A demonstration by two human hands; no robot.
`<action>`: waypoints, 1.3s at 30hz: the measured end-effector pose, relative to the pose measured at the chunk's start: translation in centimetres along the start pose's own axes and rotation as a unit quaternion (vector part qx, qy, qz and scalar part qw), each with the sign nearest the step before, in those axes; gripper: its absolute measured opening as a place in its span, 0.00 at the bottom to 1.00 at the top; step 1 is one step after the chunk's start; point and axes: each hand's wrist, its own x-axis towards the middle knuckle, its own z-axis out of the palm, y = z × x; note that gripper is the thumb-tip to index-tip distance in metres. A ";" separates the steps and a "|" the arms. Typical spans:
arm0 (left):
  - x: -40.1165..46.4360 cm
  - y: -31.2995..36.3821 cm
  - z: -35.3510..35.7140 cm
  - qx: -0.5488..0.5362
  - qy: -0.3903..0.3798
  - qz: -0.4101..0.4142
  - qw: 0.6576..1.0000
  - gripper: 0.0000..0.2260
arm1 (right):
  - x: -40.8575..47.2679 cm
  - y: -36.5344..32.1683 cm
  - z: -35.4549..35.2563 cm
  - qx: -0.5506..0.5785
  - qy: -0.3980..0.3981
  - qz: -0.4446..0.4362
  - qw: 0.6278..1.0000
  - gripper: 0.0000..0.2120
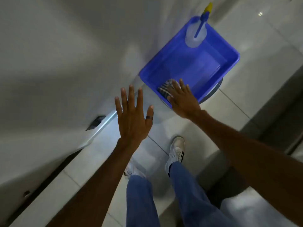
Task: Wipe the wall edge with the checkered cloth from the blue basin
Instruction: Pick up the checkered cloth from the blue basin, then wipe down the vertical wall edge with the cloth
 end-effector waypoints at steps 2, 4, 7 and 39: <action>1.0 -0.6 3.6 -0.019 -0.008 -0.007 1.000 0.33 | 3.3 3.0 2.0 -0.036 -0.036 -0.009 0.999 0.27; 1.5 -0.9 6.1 -0.012 -0.018 -0.003 1.000 0.33 | 5.7 5.3 3.2 -0.071 -0.081 -0.033 0.994 0.28; 1.4 -0.8 9.2 -0.029 -0.032 -0.003 0.999 0.32 | 8.0 7.3 5.8 -0.132 -0.117 -0.083 0.981 0.32; 0.5 -15.5 21.2 0.167 -0.093 0.145 0.971 0.34 | 7.2 -8.3 35.1 0.970 0.016 0.104 0.219 0.34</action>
